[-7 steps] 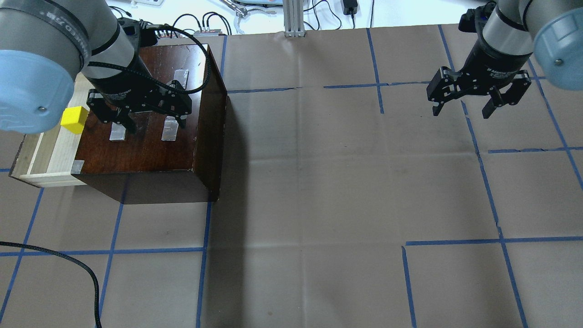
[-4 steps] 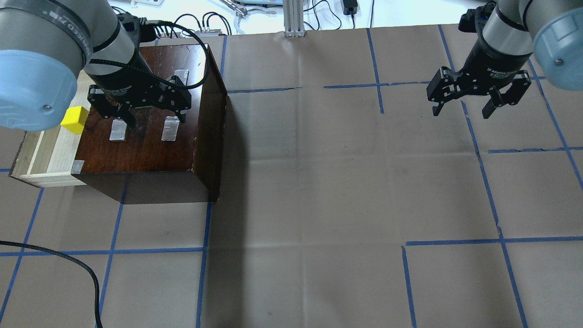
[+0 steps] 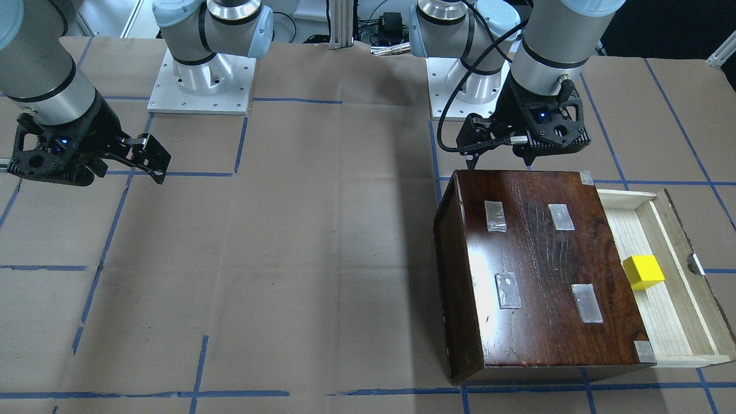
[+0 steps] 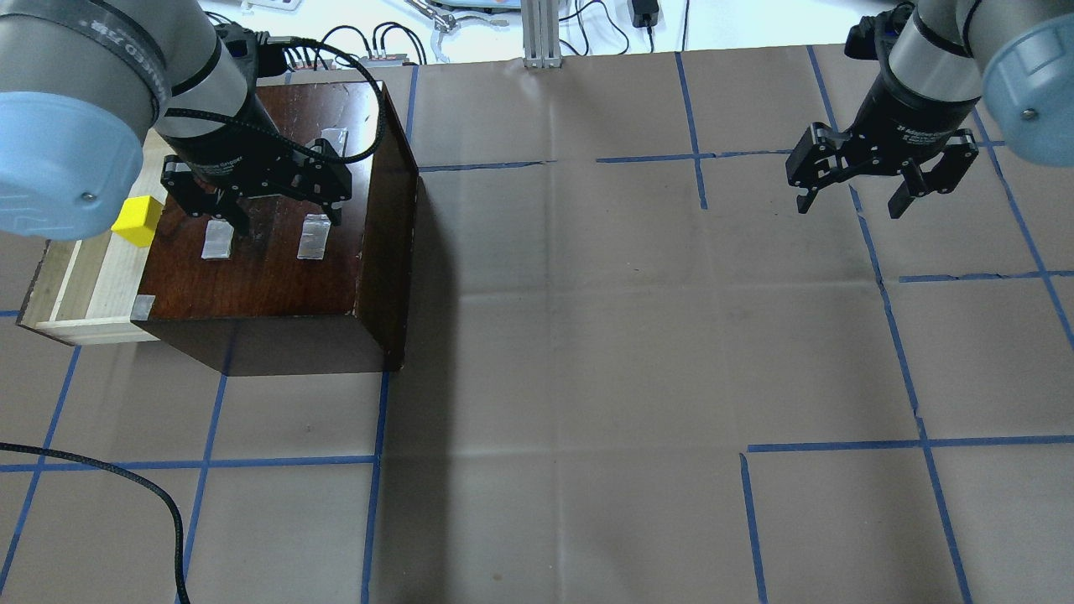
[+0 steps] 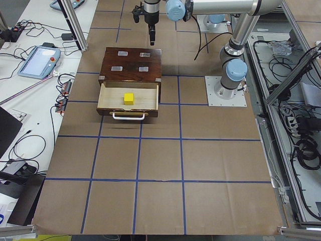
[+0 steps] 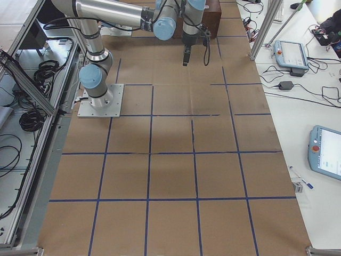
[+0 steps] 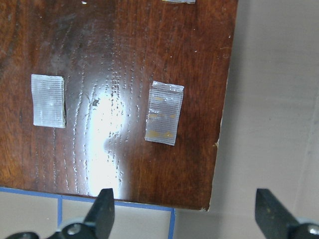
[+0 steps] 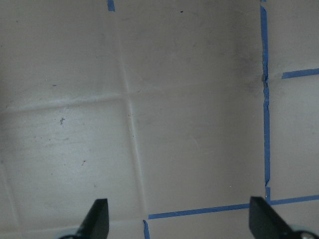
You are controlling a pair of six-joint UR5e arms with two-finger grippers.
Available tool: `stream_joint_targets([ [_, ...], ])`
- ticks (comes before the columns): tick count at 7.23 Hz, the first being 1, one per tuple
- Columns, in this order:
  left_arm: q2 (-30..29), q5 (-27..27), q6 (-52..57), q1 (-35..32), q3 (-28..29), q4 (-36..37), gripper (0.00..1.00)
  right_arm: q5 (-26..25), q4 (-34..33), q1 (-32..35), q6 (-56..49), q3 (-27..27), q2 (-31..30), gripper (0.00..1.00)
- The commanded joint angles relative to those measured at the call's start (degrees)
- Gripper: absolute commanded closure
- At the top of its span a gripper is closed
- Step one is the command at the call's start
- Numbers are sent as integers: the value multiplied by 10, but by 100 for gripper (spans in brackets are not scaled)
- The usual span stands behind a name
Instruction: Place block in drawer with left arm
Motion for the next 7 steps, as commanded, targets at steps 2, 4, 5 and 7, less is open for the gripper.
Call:
stream_joint_targets([
  [2, 0, 0, 0, 0, 0, 0, 1, 0, 0, 0, 0, -1, 0, 0],
  [4, 1, 0, 0, 0, -3, 0, 1, 0, 0, 0, 0, 0, 0, 0],
  [5, 1, 0, -1, 0, -2, 0, 1, 0, 0, 0, 0, 0, 0, 0],
  [7, 5, 1, -1, 0, -11, -1, 1, 0, 0, 0, 0, -1, 0, 0],
])
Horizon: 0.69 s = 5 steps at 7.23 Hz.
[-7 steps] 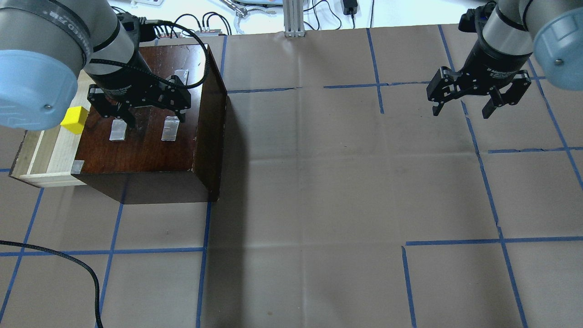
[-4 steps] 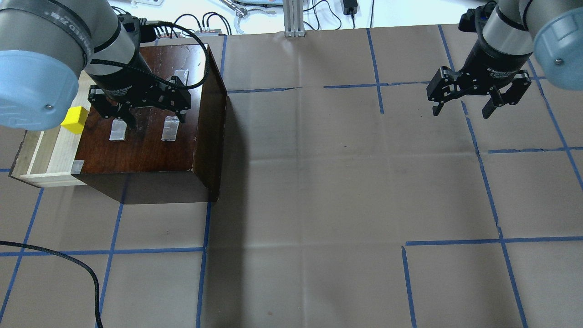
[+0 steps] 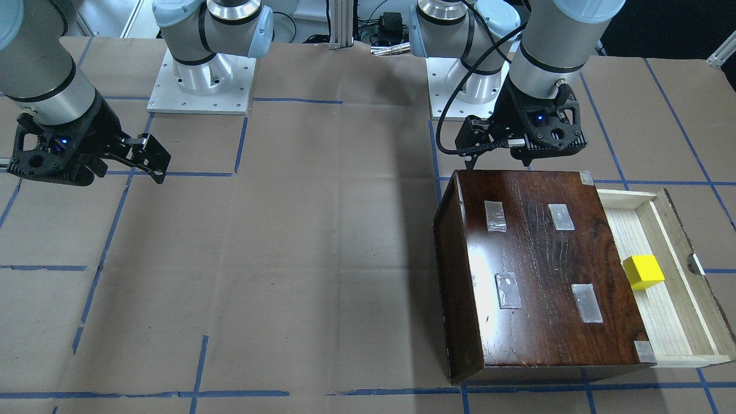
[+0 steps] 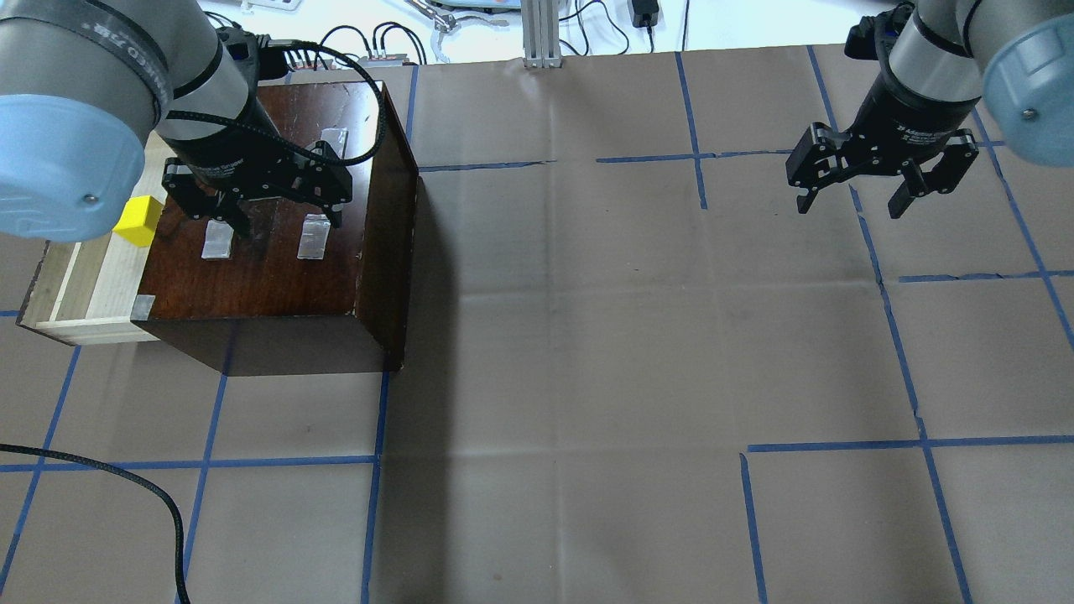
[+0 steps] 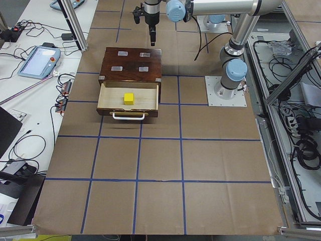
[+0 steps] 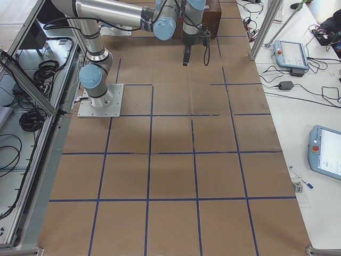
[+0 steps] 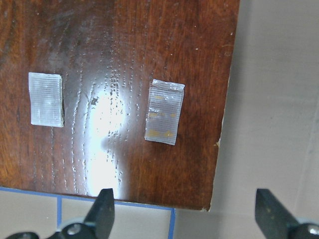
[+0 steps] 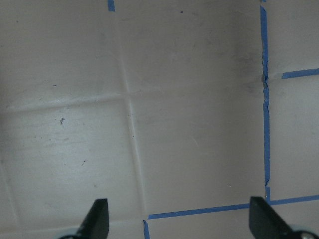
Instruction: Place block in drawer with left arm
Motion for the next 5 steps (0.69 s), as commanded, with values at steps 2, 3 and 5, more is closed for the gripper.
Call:
stream_joint_targets([
  [2, -6, 0, -2, -1, 7, -5, 1, 0, 0, 0, 1, 0, 0, 0],
  [3, -4, 0, -3, -1, 6, -6, 1, 0, 0, 0, 0, 0, 0, 0],
  [5, -7, 0, 0, 0, 7, 0, 1, 0, 0, 0, 1, 0, 0, 0],
])
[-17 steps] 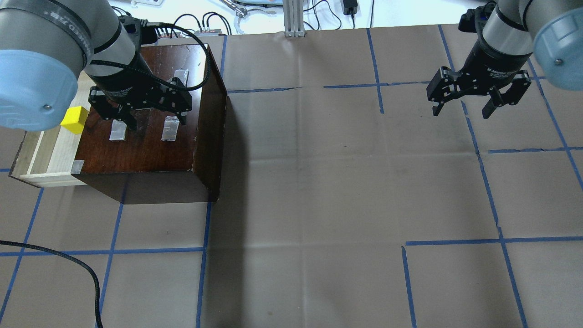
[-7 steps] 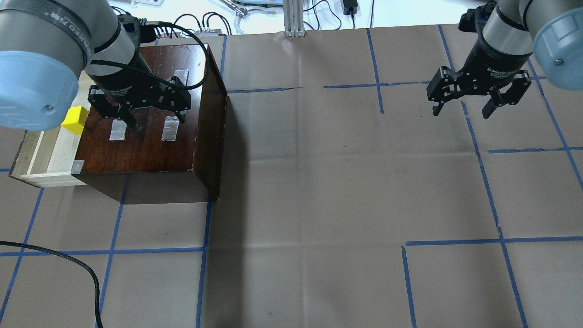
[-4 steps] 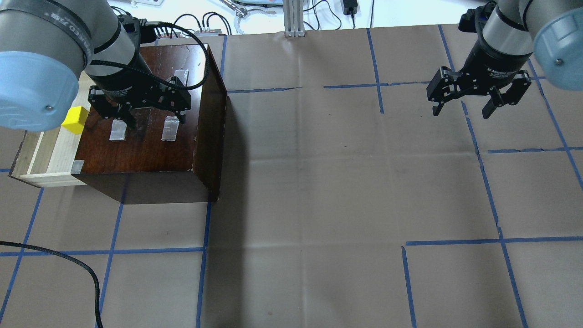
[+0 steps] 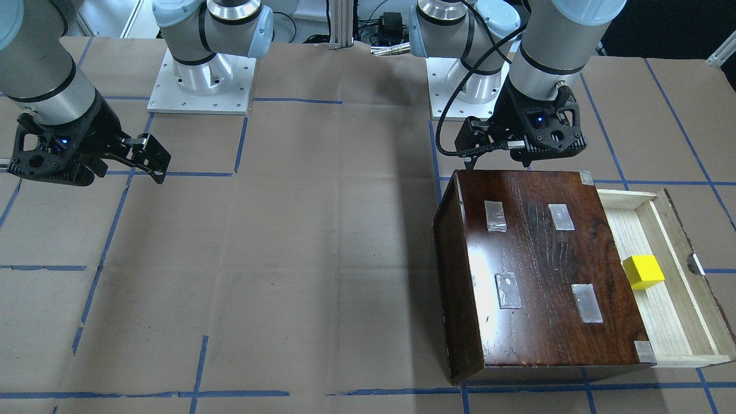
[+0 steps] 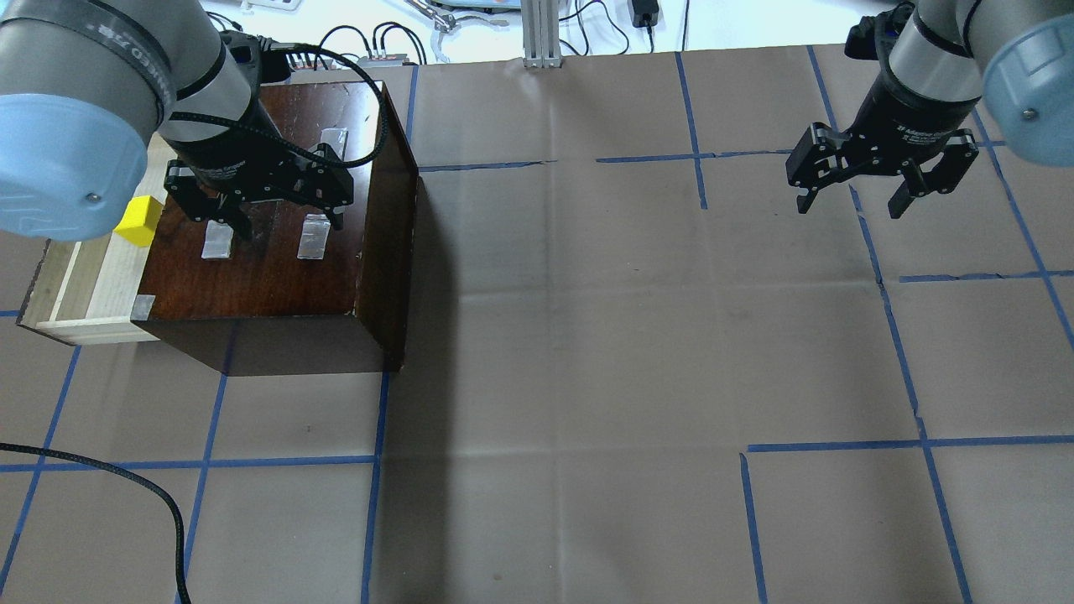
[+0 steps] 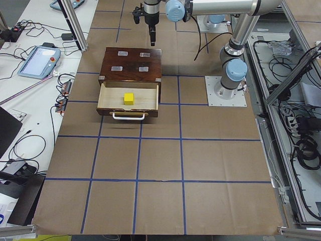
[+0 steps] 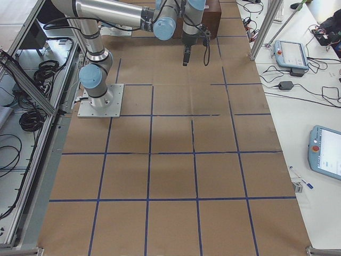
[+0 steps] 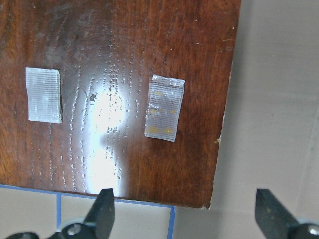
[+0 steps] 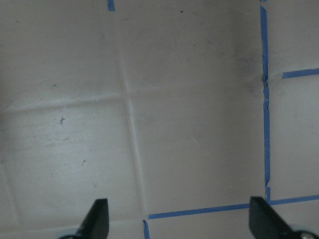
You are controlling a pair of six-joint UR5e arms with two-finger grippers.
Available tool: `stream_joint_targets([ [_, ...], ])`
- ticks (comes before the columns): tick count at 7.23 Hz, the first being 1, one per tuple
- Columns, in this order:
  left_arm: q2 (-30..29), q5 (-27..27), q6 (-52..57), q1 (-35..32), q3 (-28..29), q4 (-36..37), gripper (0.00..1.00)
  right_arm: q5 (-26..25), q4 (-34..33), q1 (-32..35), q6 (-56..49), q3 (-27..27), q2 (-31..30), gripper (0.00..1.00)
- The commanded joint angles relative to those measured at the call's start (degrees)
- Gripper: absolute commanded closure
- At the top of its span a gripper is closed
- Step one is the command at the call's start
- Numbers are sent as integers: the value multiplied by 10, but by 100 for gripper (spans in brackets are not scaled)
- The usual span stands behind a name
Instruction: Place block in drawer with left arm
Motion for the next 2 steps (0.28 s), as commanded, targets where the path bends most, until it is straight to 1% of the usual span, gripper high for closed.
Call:
stream_joint_targets([
  [1, 3, 0, 1, 0, 1, 3, 1, 0, 0, 0, 0, 0, 0, 0],
  [2, 7, 0, 1, 0, 1, 3, 1, 0, 0, 0, 0, 0, 0, 0],
])
